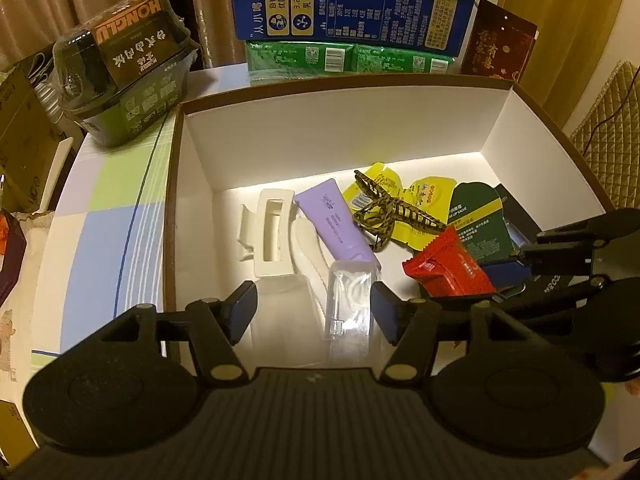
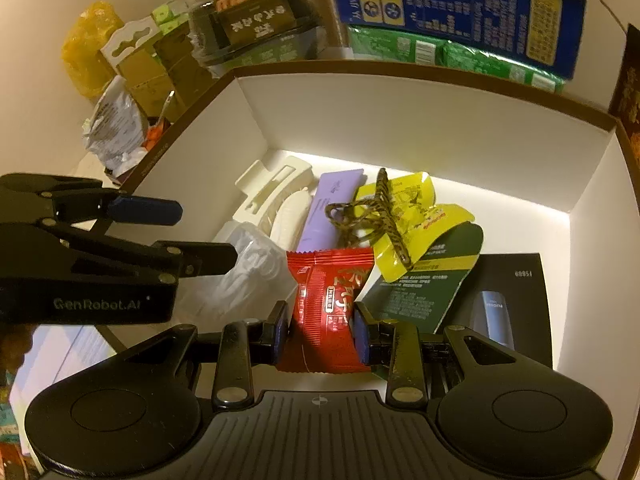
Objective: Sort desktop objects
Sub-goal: 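Open both tools to drop the floss box and candy into the box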
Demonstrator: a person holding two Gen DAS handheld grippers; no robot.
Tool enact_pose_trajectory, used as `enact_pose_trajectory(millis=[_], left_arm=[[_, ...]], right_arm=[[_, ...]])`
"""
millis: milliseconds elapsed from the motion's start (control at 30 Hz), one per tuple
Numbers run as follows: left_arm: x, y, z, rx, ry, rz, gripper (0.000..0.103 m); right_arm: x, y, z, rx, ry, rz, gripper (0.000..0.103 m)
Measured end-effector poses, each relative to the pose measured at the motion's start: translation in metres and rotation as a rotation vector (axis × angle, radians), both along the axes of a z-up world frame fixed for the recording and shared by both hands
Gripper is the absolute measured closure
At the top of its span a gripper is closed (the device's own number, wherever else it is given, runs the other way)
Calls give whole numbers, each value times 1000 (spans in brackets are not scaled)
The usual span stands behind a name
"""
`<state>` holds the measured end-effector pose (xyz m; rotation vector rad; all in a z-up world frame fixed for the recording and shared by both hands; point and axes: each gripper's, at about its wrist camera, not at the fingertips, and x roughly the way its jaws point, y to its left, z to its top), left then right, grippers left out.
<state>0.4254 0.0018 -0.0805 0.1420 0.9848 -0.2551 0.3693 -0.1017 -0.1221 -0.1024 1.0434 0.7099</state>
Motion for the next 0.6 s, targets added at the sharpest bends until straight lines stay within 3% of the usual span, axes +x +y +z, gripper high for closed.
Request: enact_pose_trajectory(millis=[33, 100, 133, 267, 600], left_arm=[[-1, 1, 1, -1, -2, 2, 43], [-2, 2, 3, -2, -8, 3, 40], [-2, 2, 4, -3, -10, 3, 39], [-6, 4, 9, -1, -24, 3, 36], [-24, 5, 27, -18, -59, -4, 16]], right_arm=[[-1, 0, 0, 5, -1, -1, 69], [-3, 0, 2, 14, -12, -8, 41], [-6, -1, 3, 16, -26, -13, 36], [-11, -4, 9, 24, -34, -26, 33], [-36, -28, 36, 27, -92, -117, 2]])
